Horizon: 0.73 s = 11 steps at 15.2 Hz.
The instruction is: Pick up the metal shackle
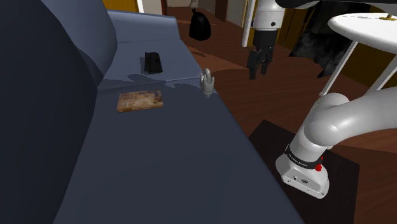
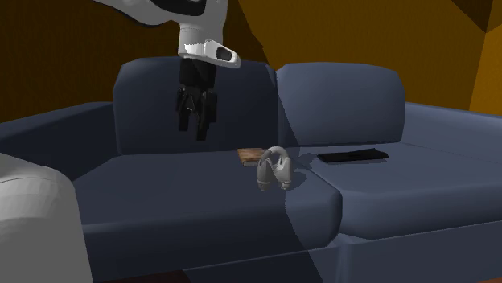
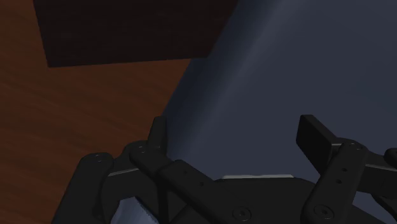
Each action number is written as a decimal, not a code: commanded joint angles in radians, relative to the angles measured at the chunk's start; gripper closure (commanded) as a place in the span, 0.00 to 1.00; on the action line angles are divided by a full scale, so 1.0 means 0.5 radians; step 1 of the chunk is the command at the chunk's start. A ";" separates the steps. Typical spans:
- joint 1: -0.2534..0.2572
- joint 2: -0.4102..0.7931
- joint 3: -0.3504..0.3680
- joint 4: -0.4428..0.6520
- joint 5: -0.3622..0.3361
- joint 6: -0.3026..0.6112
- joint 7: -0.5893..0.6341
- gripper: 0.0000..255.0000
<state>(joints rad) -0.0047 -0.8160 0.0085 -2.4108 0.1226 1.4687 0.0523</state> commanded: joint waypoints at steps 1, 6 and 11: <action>0.000 0.000 0.000 0.000 0.000 0.000 0.000 0.00; -0.028 0.468 0.006 0.248 -0.003 0.144 0.043 0.00; -0.053 0.924 0.002 0.557 -0.011 0.215 0.092 0.00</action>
<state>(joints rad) -0.0289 -0.4147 0.0096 -2.1836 0.1178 1.5749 0.0919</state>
